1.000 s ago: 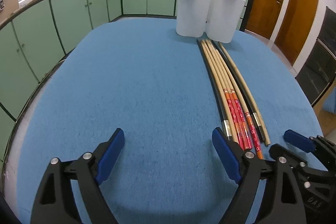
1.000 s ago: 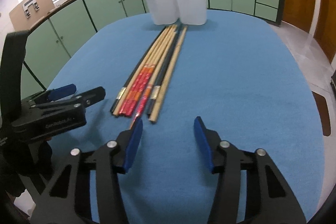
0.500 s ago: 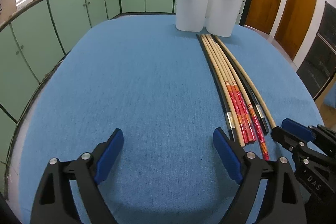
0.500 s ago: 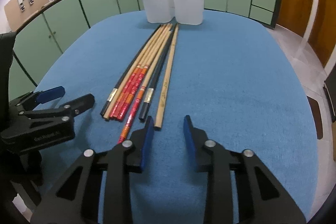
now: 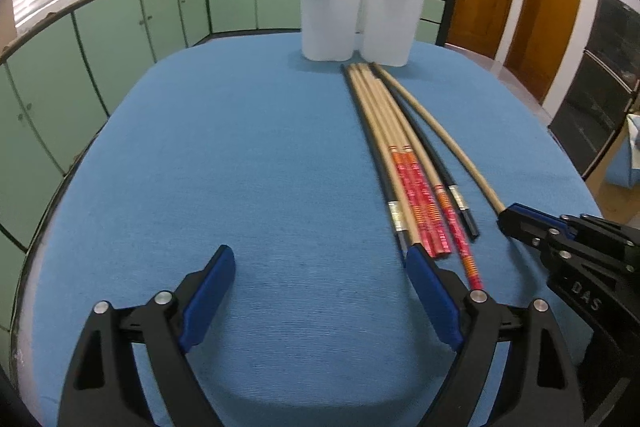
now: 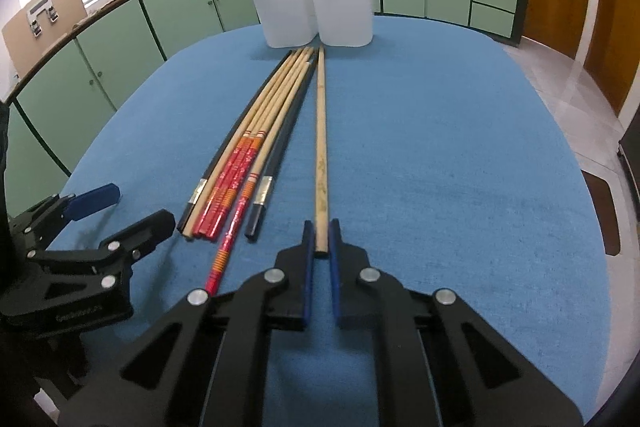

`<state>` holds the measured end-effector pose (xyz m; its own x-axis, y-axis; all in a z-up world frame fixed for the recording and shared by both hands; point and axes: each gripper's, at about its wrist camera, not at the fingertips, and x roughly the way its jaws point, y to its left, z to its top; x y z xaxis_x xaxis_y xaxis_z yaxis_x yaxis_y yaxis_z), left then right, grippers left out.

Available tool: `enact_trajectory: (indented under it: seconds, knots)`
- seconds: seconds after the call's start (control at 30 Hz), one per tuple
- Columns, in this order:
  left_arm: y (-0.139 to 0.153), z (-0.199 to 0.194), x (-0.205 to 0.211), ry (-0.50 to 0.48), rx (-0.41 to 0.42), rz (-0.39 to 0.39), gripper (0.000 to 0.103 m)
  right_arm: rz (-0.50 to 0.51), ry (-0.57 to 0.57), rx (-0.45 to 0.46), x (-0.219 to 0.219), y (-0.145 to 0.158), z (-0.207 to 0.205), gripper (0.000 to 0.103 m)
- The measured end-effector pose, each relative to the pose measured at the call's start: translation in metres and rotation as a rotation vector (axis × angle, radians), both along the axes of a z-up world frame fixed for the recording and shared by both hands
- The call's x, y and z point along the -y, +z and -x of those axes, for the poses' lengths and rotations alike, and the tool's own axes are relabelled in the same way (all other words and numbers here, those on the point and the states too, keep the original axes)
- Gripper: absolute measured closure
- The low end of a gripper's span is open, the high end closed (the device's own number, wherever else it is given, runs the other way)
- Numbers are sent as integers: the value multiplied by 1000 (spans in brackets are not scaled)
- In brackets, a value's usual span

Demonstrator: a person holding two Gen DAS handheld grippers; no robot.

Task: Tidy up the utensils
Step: 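Grasp one plain wooden chopstick with the right tool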

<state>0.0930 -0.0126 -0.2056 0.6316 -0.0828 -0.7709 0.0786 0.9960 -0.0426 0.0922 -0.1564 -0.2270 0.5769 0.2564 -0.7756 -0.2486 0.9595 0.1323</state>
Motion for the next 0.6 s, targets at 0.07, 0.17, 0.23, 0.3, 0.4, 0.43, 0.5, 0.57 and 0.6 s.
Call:
enact_trajectory:
  seconds: [0.07, 0.17, 0.23, 0.3, 0.4, 0.43, 0.5, 0.57, 0.6]
  knots:
    - [0, 0, 5, -12, 2, -2, 17, -4, 0, -1, 0, 0, 0, 97]
    - [-3, -3, 7, -12, -18, -19, 13, -6, 0, 0, 0, -1, 0, 97]
    - [-3, -4, 6, -9, -25, -13, 12, -18, -1, -3, 2, -1, 0, 96]
    - [-3, -5, 4, 24, -22, -27, 11, -21, 0, -3, 2, -1, 1, 96]
    - [-4, -5, -4, 74, -26, -23, 11, -16, 0, -1, 2, -1, 1, 96]
    - [-3, -5, -4, 76, -26, -24, 11, -16, 0, -1, 2, -1, 1, 96]
    - [-4, -5, -3, 70, -25, -34, 11, -15, 0, 0, 2, -1, 2, 96]
    - [-5, -6, 0, 54, -32, -47, 12, -13, 0, 1, 1, -1, 1, 96]
    - [-6, -7, 2, 51, -36, -54, 12, -15, 1, 1, 2, -1, 1, 96]
